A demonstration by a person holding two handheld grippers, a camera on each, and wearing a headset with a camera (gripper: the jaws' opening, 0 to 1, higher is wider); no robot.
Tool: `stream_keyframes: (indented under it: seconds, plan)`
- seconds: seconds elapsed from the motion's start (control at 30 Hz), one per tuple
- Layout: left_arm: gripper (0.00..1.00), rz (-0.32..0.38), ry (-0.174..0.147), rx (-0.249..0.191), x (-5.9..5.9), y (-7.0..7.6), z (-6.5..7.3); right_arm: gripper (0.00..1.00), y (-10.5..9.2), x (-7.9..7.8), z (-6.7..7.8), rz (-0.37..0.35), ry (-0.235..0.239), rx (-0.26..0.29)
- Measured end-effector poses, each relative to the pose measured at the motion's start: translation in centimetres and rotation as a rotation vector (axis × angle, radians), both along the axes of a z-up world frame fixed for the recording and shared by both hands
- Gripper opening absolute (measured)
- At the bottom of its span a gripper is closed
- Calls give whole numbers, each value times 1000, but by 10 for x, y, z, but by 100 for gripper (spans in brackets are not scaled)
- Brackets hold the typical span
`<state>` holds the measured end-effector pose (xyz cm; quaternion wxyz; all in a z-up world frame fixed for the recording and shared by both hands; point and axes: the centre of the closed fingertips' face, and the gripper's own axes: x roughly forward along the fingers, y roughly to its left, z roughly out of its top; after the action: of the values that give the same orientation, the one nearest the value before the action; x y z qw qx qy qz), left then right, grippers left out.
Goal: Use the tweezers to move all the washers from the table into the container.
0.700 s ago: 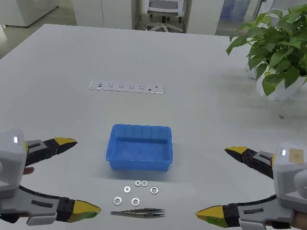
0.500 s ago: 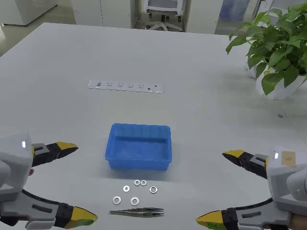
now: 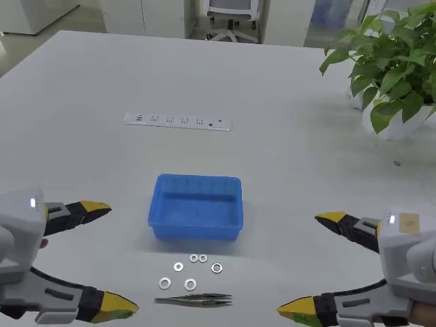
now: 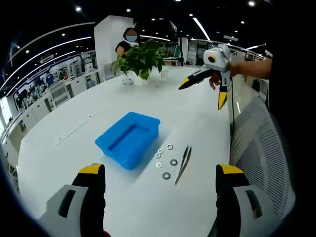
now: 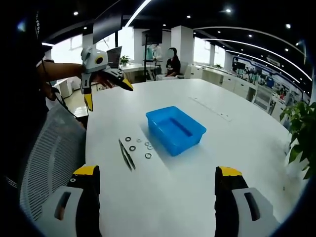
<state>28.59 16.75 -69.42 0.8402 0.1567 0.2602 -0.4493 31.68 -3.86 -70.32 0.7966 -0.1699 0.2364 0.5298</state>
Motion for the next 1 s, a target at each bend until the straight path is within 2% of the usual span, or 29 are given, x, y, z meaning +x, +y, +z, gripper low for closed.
stream_keyframes:
  seconds: [0.63, 1.0]
  plan:
    - [98, 36, 3, -65, 5, 4, 7, 98, 1, 1, 0, -5, 9, 15]
    - [96, 30, 6, -62, 4, 4, 7, 97, 2, 2, 2, -4, 5, 18]
